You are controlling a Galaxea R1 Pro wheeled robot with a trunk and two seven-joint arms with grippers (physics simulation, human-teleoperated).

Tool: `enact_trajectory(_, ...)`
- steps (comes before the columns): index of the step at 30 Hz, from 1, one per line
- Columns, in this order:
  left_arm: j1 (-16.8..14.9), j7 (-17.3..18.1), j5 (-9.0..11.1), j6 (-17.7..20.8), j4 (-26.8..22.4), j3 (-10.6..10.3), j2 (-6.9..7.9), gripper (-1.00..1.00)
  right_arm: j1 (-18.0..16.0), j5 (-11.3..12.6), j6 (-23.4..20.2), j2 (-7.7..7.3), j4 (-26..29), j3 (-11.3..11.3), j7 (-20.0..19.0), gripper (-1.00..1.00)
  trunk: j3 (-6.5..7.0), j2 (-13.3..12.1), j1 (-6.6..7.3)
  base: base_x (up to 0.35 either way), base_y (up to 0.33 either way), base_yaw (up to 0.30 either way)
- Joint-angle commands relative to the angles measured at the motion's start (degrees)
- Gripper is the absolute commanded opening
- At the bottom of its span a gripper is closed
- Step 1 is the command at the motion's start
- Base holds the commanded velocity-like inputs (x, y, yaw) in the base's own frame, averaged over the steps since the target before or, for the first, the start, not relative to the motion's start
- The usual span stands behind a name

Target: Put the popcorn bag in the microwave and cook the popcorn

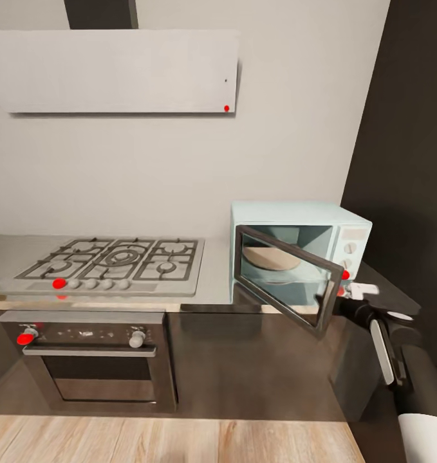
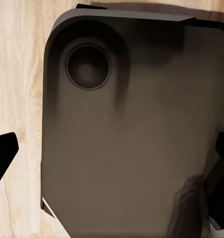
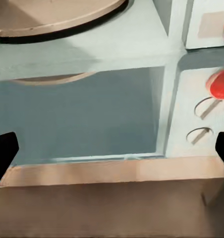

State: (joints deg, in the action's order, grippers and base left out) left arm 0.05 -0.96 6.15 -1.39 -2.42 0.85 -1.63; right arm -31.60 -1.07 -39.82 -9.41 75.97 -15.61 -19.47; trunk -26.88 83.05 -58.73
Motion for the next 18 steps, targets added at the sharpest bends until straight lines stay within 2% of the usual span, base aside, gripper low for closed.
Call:
enact_trajectory(1,0.02,-0.09,0.53,-0.11,-0.04,0.03,-0.03,1.00,-0.04,-0.18,-0.71,-0.37,0.05,-0.10,-2.16,1.00,-0.05,0.03,0.00,0.000,0.000,0.000)
enact_trajectory(5,0.00,-0.09,0.53,-0.11,-0.04,0.03,-0.03,1.00,-0.04,-0.30,-1.11,-0.86,0.05,-0.08,-7.00,1.00,-0.05,0.03,0.00,0.000,0.000,0.000)
enact_trajectory(7,0.00,-0.09,0.53,-0.11,-0.04,0.03,-0.02,1.00,-0.04,-0.78,-1.13,-0.88,0.05,-0.09,-7.56,1.00,-0.05,0.03,0.00,0.000,0.000,0.000)
enact_trajectory(11,0.01,-0.06,0.53,-0.11,-0.04,0.03,0.00,1.00,-0.04,-3.42,-1.20,-0.80,0.27,-0.04,-8.03,1.00,-0.05,0.03,0.00,0.000,0.000,0.000)
enact_trajectory(18,0.03,-0.09,0.55,-0.15,-0.04,0.04,0.05,1.00,-0.04,-3.89,-1.15,-0.77,0.29,-0.08,-8.04,1.00,-0.05,0.03,0.00,0.000,0.000,0.000)
